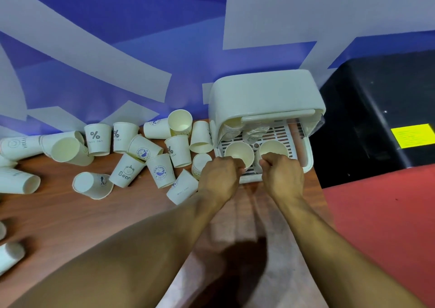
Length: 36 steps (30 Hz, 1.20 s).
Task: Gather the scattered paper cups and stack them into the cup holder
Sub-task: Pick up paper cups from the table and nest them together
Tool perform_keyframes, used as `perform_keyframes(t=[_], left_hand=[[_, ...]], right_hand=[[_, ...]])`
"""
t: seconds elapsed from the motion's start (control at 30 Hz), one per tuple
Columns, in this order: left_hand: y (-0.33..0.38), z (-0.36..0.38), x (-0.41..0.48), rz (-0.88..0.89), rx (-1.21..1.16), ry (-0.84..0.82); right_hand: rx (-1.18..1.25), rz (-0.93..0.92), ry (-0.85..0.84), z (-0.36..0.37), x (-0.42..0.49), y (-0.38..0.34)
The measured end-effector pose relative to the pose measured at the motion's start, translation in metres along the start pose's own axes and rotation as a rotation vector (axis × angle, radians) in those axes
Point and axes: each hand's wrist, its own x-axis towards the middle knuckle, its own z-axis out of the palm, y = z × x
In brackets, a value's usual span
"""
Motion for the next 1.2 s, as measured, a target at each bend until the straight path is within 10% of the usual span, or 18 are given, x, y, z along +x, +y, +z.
perform_keyframes(t=[0.43,1.2], left_hand=[[-0.074,-0.065,-0.093,-0.137,-0.217,0.233],[-0.286,-0.128,-0.342,-0.879,-0.314,0.657]], right_hand=[[0.123,-0.335,0.189,-0.008,-0.051,-0.084],[0.023,-0.933,-0.235,0.077,-0.203,-0.341]])
